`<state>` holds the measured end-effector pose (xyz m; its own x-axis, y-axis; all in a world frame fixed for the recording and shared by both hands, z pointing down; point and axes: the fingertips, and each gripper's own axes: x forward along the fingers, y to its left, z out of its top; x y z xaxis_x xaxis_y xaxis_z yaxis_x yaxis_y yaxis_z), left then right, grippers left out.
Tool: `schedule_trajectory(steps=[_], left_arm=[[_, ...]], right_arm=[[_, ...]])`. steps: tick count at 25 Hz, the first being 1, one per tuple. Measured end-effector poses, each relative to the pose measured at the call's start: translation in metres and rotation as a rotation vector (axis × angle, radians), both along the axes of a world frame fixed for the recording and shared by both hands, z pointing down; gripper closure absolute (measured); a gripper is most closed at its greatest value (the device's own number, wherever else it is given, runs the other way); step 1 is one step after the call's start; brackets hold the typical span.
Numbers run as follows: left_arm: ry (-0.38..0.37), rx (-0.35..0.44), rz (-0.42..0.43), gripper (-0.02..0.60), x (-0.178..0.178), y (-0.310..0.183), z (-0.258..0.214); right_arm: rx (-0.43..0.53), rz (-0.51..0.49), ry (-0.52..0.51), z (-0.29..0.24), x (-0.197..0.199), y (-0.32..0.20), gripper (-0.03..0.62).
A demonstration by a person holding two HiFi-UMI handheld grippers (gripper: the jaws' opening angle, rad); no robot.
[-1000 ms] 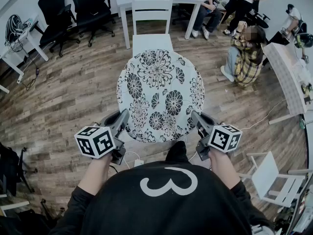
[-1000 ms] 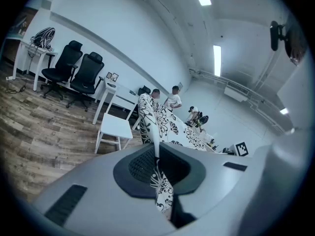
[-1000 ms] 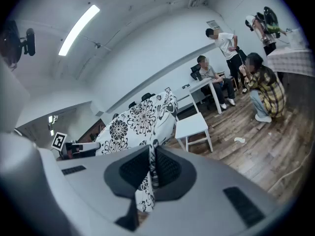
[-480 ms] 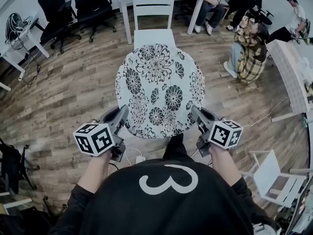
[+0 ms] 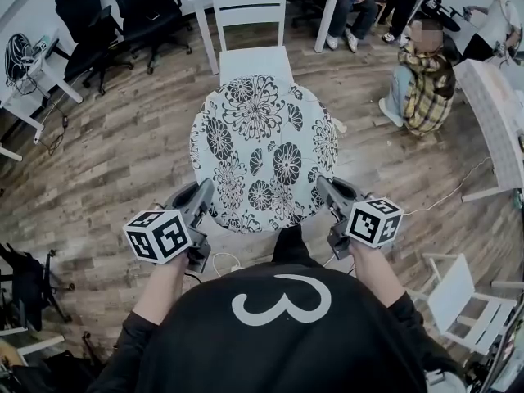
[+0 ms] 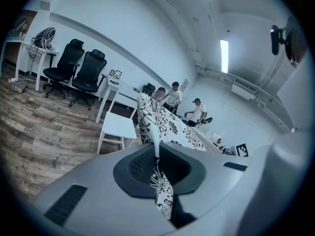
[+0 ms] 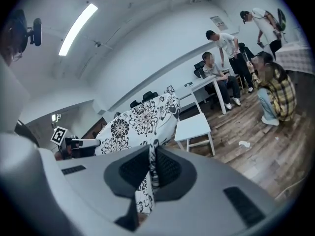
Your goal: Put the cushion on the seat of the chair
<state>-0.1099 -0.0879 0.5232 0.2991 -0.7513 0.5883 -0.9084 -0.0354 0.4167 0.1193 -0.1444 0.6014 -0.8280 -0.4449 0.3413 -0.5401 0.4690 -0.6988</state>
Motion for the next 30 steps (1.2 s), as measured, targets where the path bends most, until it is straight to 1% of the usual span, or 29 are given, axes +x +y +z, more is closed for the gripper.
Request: schedule_trajectory(steps=[3,9,15,17,20,25,30], left_arm=[[0.005,-0.011,0.01,0.557,-0.005,-0.005,0.008],[0.028,-0.031,0.032,0.557,-0.004,-0.004,-0.002],[0.024,-0.017,0.084,0.557,-0.008,0.033,-0.01],[0.02,-0.018,0.094,0.557,-0.005,0.027,-0.015],[0.027,-0.014,0.087,0.557,-0.002,0.01,-0.016],[0.028,0.014,0.081,0.557,-0.003,0.006,-0.015],[0.044,0.015,0.049,0.557,-0.005,0.008,-0.012]], right_arm=[[-0.018,0.014,0.001,0.006,-0.003,-0.001,0.574],[-0.029,0.023,0.014,-0.011,-0.004,0.002,0.574],[-0.011,0.054,0.007,-0.027,-0.014,0.049,0.574],[-0.01,0.054,0.003,-0.034,-0.012,0.042,0.574],[-0.003,0.056,0.0,-0.038,-0.01,0.022,0.574],[0.021,0.053,-0.002,-0.039,-0.011,0.014,0.574],[0.021,0.047,0.006,-0.039,-0.007,0.008,0.574]])
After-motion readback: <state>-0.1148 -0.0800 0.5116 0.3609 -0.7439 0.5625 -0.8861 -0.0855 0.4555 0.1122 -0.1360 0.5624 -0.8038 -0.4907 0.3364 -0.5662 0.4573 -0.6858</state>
